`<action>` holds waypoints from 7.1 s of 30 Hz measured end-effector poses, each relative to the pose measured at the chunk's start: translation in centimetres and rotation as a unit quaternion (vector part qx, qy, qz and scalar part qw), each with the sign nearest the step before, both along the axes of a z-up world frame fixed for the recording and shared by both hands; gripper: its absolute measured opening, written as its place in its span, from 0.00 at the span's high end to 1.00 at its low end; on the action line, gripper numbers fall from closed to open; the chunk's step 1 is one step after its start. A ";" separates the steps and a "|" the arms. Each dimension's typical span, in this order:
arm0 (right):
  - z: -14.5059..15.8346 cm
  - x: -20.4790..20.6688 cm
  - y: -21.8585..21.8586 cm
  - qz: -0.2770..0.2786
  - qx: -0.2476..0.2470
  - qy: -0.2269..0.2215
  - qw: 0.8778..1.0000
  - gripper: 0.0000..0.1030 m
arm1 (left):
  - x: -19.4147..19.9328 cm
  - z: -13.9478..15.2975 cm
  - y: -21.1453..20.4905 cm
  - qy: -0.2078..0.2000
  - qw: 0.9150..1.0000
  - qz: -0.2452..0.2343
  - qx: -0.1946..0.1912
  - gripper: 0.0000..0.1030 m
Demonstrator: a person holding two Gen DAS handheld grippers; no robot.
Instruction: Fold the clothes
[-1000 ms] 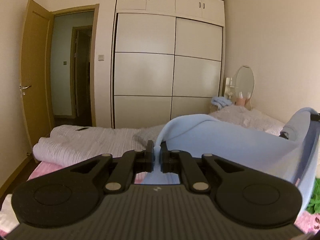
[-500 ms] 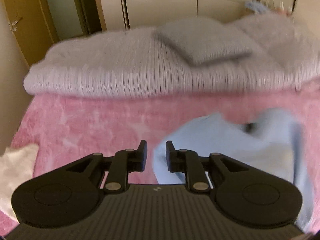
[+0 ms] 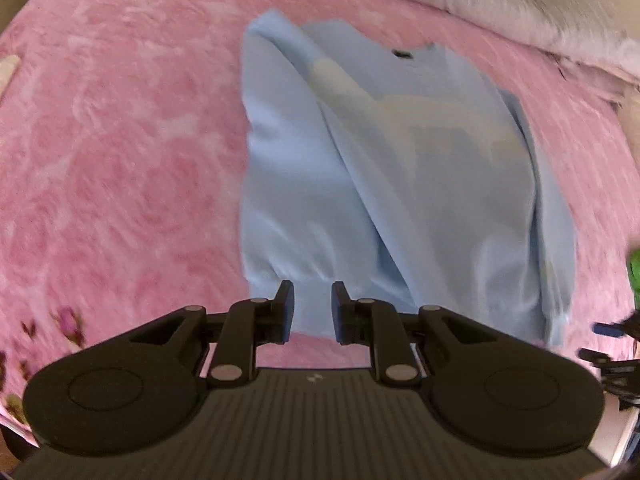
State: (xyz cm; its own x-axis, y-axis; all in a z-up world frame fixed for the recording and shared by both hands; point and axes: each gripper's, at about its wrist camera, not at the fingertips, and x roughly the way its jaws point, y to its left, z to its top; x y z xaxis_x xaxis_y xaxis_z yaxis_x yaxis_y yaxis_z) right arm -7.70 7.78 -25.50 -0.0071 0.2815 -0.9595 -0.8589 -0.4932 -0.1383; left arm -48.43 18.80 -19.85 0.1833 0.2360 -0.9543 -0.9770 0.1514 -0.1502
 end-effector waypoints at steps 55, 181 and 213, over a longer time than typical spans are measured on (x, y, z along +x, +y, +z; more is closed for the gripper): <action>-3.0 9.8 1.4 -0.492 -0.050 0.187 0.849 0.42 | -8.8 -13.0 -5.2 -0.235 0.895 0.378 -0.015 1.00; -2.9 8.0 0.2 -0.397 -0.034 0.157 0.904 0.67 | -5.8 -10.0 -7.9 -0.012 0.992 0.122 -0.021 0.81; -7.8 40.0 0.5 -0.703 0.215 0.329 0.593 0.93 | 3.4 -9.0 1.3 -0.087 0.981 0.171 0.033 0.86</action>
